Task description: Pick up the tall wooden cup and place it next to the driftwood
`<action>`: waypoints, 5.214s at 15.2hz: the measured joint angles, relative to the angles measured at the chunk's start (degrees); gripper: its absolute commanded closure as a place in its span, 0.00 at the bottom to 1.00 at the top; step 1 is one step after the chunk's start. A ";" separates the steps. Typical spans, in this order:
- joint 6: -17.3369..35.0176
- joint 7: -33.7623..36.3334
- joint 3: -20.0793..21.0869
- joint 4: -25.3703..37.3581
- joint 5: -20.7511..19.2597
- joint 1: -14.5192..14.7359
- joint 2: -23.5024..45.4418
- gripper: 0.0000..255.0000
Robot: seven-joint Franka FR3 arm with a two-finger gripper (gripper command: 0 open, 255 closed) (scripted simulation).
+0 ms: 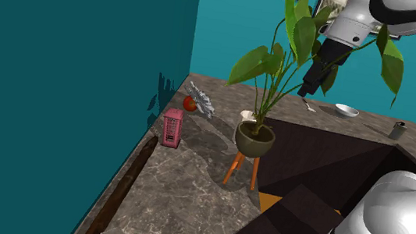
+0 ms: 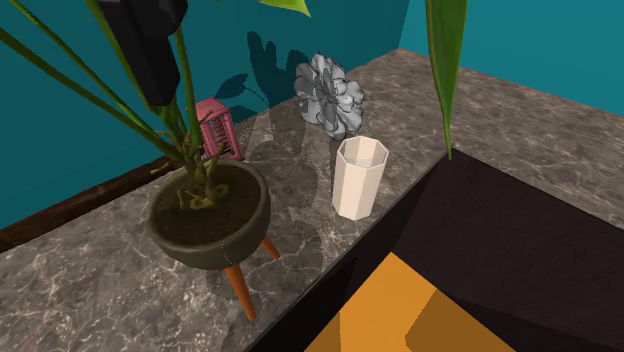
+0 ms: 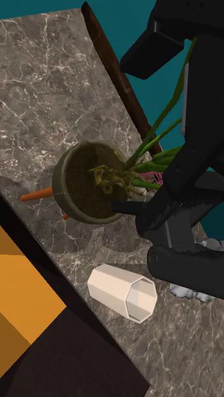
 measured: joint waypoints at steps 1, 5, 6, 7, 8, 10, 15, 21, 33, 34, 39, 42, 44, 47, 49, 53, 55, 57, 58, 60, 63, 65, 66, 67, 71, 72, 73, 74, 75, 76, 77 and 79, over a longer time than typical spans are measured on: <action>0.00 0.00 0.00 0.00 0.00 0.00 0.00 0.00; 4.68 -2.01 -1.35 -1.40 -1.21 -0.41 3.73 0.00; 6.23 -2.14 -1.36 -1.69 -1.34 -0.38 5.13 0.00; 8.21 -2.53 -1.55 -2.63 -1.58 -0.44 6.33 0.00; 9.79 -3.27 -2.10 -2.72 -1.96 -0.59 7.94 0.00; 13.00 -4.13 -2.67 -2.61 -2.34 -0.64 11.50 0.00; 20.11 -6.49 -4.31 -1.54 -3.17 -0.96 20.21 0.00; 27.26 -8.97 -5.90 2.82 -3.13 -1.12 32.28 0.00; 36.46 -14.82 -8.10 17.69 -0.55 -3.07 57.61 0.00; 37.07 -15.15 -8.12 18.90 -0.33 -3.30 59.52 0.00; 38.82 -16.00 -7.91 22.88 0.58 -4.00 65.51 0.00; 40.66 -16.42 -7.78 22.48 1.00 -4.26 66.97 0.00; 41.84 -16.57 -7.66 22.11 1.24 -4.33 67.82 0.00; 42.30 -16.60 -7.62 21.85 1.31 -4.33 67.99 0.00; 42.34 -16.61 -7.62 21.83 1.32 -4.34 68.01 0.00; 42.35 -16.61 -7.62 21.83 1.32 -4.34 68.01 1.00; 42.34 -16.61 -7.61 21.84 1.32 -4.33 68.00 1.00; 42.34 -16.61 -7.62 21.83 1.32 -4.34 68.00 1.00; 42.34 -16.61 -7.62 21.83 1.32 -4.34 68.00 1.00; 42.33 -16.62 -7.62 21.84 1.32 -4.34 68.00 1.00; 41.56 -16.49 -7.69 22.11 1.16 -4.27 67.54 1.00; 40.51 -16.35 -7.80 22.33 0.93 -4.19 66.70 1.00; 39.76 -16.19 -7.83 22.82 0.81 -4.12 66.42 1.00; 39.23 -16.23 -7.90 22.97 0.72 -4.15 66.03 1.00; 36.75 -16.00 -8.11 23.98 0.28 -4.06 64.51 1.00; 36.00 -15.93 -8.16 24.36 0.16 -4.04 64.16 1.00; 35.23 -15.73 -8.18 24.73 0.02 -3.93 63.74 1.00; 34.61 -15.62 -8.20 25.10 -0.07 -3.87 63.48 1.00; 34.00 -15.61 -8.24 25.39 -0.16 -3.87 63.15 1.00; 33.43 -15.56 -8.29 25.56 -0.26 -3.86 62.75 1.00; 32.80 -15.54 -8.33 25.94 -0.34 -3.86 62.49 1.00; 31.39 -15.44 -8.40 26.73 -0.52 -3.83 61.86 1.00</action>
